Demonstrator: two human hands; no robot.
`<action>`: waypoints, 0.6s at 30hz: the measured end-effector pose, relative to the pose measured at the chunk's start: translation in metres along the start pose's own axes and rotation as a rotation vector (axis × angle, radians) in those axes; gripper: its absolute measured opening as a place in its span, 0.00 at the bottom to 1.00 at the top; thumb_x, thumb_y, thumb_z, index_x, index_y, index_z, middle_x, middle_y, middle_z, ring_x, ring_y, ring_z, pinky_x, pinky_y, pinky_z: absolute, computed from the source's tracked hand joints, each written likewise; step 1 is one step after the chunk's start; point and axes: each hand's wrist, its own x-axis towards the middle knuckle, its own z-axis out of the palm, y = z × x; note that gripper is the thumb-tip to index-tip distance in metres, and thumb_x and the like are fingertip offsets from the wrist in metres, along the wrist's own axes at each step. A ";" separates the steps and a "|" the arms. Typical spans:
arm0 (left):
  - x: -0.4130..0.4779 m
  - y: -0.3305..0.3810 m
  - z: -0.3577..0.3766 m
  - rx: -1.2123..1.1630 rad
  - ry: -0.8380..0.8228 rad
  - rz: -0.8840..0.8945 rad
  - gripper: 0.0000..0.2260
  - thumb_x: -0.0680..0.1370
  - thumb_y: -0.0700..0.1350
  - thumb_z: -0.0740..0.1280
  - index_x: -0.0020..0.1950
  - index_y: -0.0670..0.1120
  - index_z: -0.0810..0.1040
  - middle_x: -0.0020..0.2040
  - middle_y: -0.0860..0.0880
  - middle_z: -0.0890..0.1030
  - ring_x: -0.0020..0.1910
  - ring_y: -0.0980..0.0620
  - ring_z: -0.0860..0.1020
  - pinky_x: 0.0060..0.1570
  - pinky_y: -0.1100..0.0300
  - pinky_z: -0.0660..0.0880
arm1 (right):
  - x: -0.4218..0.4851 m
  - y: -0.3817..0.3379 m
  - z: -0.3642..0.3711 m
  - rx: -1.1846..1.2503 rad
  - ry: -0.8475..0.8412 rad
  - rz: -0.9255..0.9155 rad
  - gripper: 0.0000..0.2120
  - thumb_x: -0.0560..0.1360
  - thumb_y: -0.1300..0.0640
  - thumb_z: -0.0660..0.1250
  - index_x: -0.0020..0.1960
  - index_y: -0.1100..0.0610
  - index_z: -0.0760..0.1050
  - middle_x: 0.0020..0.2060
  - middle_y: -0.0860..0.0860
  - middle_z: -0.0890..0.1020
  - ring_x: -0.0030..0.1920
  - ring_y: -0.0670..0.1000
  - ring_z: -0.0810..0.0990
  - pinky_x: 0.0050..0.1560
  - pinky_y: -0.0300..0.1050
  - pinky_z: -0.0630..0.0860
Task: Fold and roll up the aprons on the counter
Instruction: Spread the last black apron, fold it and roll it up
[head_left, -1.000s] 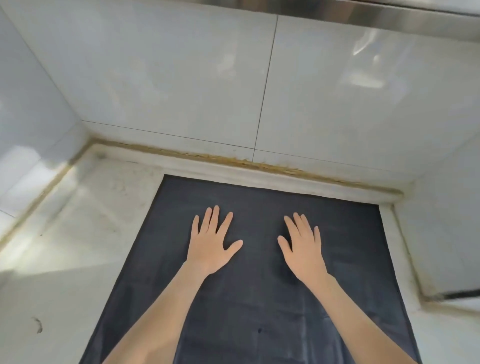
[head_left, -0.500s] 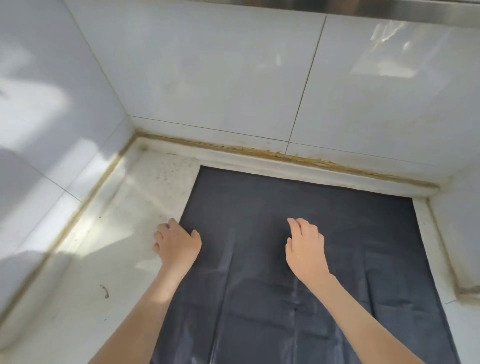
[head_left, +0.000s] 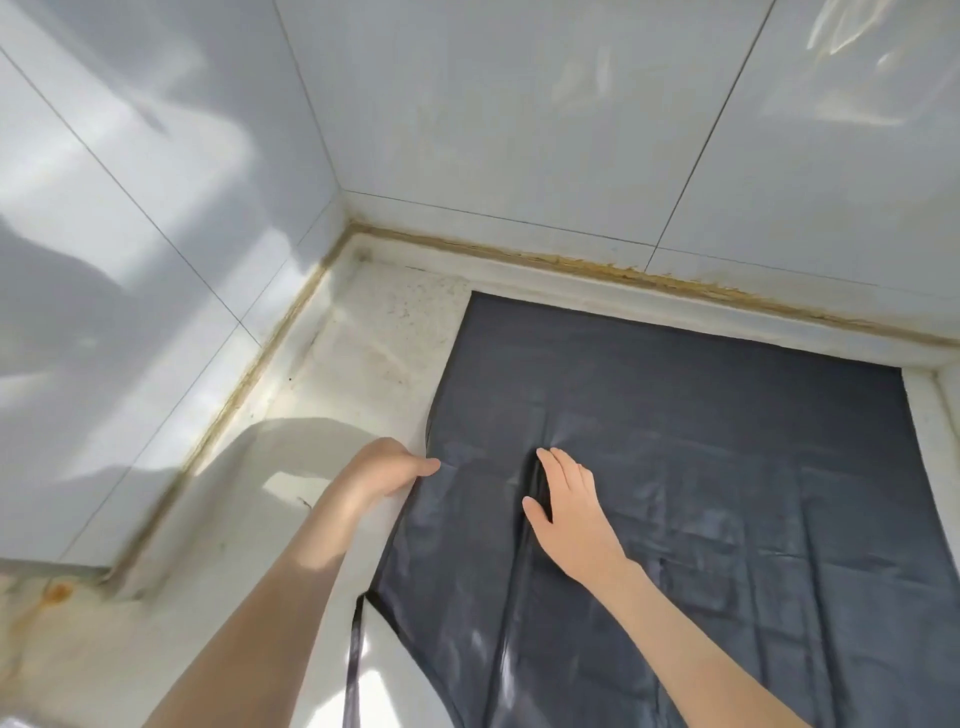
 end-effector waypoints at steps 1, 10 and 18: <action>-0.004 0.001 0.000 -0.026 -0.030 -0.006 0.13 0.72 0.49 0.72 0.39 0.43 0.73 0.36 0.46 0.74 0.36 0.48 0.72 0.42 0.59 0.69 | -0.001 0.000 -0.003 0.072 -0.002 0.001 0.29 0.81 0.52 0.59 0.78 0.54 0.51 0.75 0.47 0.55 0.75 0.49 0.51 0.75 0.43 0.52; -0.053 0.051 0.044 -0.134 -0.271 0.343 0.12 0.78 0.39 0.63 0.60 0.50 0.72 0.53 0.49 0.81 0.47 0.52 0.81 0.38 0.59 0.78 | 0.005 0.004 -0.041 1.089 -0.010 0.254 0.28 0.76 0.54 0.68 0.73 0.47 0.60 0.68 0.49 0.70 0.69 0.48 0.69 0.68 0.42 0.63; -0.053 0.069 0.099 -0.073 -0.963 0.250 0.17 0.82 0.41 0.59 0.65 0.61 0.69 0.63 0.54 0.78 0.64 0.51 0.75 0.66 0.49 0.70 | 0.001 0.022 -0.089 1.106 -0.075 0.303 0.34 0.71 0.45 0.70 0.71 0.37 0.55 0.59 0.44 0.74 0.59 0.48 0.74 0.59 0.49 0.70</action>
